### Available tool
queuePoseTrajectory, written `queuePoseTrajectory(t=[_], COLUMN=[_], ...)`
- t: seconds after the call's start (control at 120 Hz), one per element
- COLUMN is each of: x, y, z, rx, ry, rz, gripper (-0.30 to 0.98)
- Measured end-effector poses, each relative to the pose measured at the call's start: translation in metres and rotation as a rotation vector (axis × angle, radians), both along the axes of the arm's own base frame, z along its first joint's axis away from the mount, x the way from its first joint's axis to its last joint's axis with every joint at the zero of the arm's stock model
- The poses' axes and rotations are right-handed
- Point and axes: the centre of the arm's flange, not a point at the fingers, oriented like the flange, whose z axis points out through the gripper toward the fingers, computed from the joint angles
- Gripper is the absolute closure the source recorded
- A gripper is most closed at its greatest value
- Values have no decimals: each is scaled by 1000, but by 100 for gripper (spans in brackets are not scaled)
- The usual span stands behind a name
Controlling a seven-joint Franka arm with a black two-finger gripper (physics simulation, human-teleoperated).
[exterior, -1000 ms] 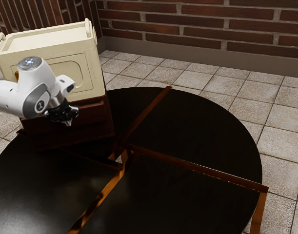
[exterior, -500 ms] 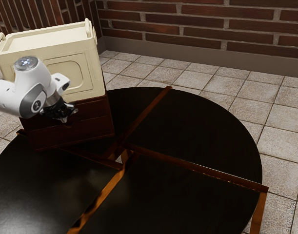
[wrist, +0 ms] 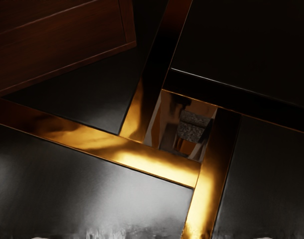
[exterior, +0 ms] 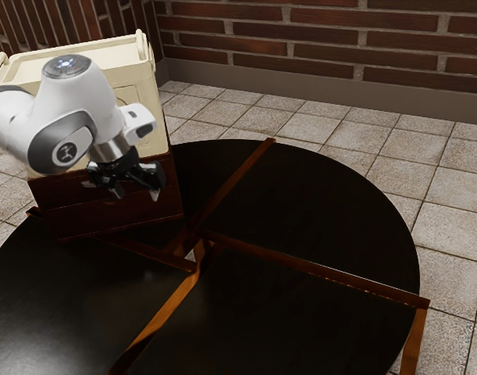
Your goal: Push the drawer handle with one arm to close the drawer
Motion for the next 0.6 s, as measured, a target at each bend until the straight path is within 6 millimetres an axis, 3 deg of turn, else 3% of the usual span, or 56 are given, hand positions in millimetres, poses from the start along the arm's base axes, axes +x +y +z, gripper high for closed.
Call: queuePoseTrajectory(t=[0.117,0.217,0.367,0.6], x=[-10,-10,-9,-17], y=[-21,-53,-77,-93], z=[19,46,81,78], rx=[27,50,29,30], ry=[30,25,46,163], rz=[-48,-109,-139,-167], gripper=[9,6,3,1])
